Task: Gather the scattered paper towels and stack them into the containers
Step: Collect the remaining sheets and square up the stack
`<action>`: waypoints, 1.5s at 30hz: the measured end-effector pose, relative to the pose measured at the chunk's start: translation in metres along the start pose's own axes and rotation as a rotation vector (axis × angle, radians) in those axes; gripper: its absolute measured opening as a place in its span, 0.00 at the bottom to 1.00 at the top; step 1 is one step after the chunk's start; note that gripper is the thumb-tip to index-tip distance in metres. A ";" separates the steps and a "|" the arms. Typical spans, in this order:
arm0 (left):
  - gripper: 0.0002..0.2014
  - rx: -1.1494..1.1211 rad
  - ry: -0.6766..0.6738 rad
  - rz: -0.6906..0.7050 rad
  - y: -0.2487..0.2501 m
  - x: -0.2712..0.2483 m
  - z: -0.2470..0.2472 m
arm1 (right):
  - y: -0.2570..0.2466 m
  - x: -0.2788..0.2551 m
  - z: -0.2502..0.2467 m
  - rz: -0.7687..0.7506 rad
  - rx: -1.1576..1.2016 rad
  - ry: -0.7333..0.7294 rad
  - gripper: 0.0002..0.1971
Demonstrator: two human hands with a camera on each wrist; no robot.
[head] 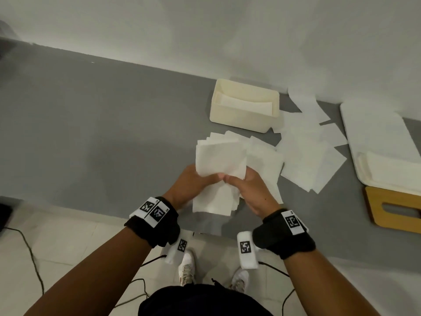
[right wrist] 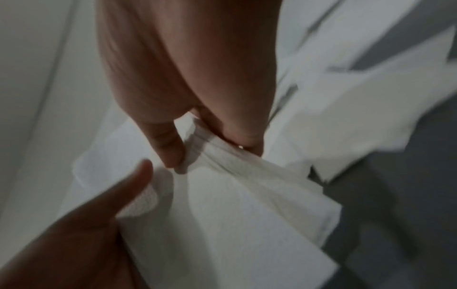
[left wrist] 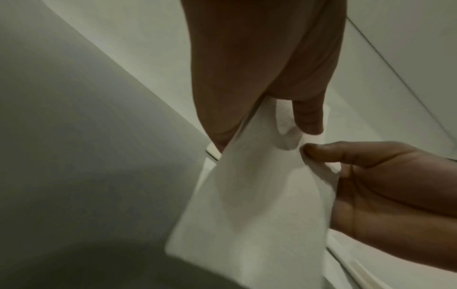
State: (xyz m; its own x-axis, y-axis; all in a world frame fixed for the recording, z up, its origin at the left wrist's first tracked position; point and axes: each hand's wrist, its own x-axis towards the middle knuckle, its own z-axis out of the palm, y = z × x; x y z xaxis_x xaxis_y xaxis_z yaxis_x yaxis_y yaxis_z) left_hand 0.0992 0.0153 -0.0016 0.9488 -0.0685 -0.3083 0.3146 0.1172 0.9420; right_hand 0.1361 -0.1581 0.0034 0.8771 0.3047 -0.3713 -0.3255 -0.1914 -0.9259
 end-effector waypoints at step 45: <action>0.12 0.631 0.297 0.197 -0.038 0.041 0.050 | 0.021 -0.013 -0.133 -0.345 -1.073 0.206 0.10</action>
State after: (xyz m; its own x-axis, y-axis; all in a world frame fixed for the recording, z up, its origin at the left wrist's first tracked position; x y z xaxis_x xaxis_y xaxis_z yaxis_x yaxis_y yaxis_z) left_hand 0.1247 -0.0416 -0.0431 0.9821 0.1772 -0.0634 0.1455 -0.5011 0.8531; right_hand 0.1646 -0.2899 -0.0017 0.9345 0.3560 0.0004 0.3259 -0.8550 -0.4035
